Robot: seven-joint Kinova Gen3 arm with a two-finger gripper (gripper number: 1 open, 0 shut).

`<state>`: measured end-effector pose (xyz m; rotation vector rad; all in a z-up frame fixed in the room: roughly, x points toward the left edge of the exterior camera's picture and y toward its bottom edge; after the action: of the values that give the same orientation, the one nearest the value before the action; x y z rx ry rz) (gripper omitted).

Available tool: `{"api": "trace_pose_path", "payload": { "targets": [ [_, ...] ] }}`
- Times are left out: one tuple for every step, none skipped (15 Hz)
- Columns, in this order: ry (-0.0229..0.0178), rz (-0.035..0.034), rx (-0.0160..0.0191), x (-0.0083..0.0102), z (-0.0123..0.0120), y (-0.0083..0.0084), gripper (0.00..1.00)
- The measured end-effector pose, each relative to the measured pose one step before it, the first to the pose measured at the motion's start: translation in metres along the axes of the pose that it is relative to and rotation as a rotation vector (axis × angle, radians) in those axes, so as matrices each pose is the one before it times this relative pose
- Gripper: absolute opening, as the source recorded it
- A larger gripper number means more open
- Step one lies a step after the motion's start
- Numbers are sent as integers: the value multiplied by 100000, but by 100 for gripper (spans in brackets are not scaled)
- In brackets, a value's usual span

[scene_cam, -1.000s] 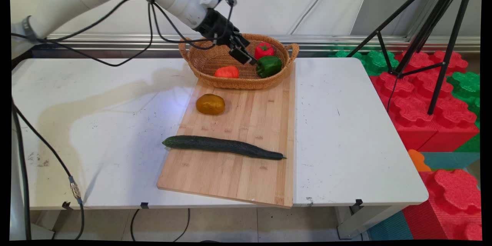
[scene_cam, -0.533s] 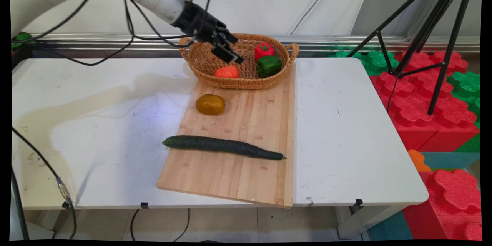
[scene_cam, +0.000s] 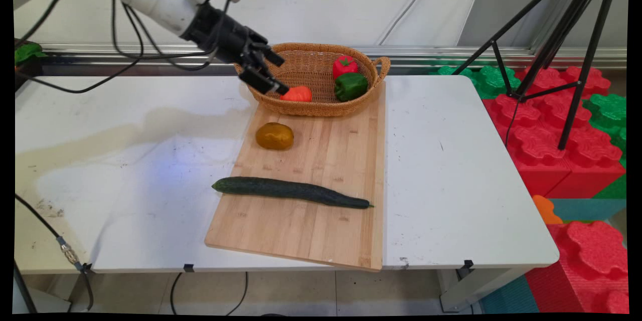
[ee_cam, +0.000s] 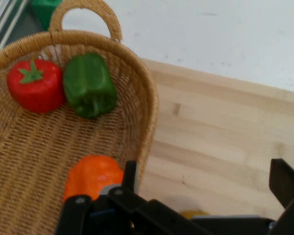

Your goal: Pick up the cucumber from the cutting board

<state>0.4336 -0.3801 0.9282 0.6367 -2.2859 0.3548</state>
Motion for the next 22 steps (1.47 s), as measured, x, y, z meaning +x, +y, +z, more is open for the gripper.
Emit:
{"api": "trace_pose_path", "payload": {
  "targets": [
    [-349, 214, -396, -228, -398, 321, 100],
    [-615, 302, -598, -406, -628, 508, 100],
    [-406, 189, -428, -258, -383, 325, 100],
    [-730, 524, -683, -410, -562, 513, 100],
    [-490, 375, -478, -258, -333, 326, 100],
    [-694, 669, -772, -360, -462, 518, 100],
    [-424, 391, -504, -226, -283, 326, 100],
    [-683, 714, -809, -311, -359, 517, 100],
    [-442, 454, -464, -204, -225, 328, 100],
    [-706, 697, -833, -297, -249, 511, 100],
    [-456, 431, -507, -181, -135, 317, 100],
    [-783, 614, -908, -298, -115, 510, 100],
    [-519, 313, -547, -209, -64, 331, 100],
    [-743, 418, -902, -274, 27, 480, 100],
    [-878, 496, -965, -302, 108, 513, 100],
    [-1071, 435, -889, -326, 227, 457, 100],
    [-1225, 578, -689, -349, 278, 366, 100],
    [-813, 362, -493, -236, 214, 225, 100],
    [-1422, 371, -761, -421, 402, 311, 100],
    [-1033, 139, -490, -305, 311, 188, 100],
    [-1526, 118, -723, -464, 507, 267, 100],
    [-999, 76, -426, -295, 327, 171, 100]
  ]
}}
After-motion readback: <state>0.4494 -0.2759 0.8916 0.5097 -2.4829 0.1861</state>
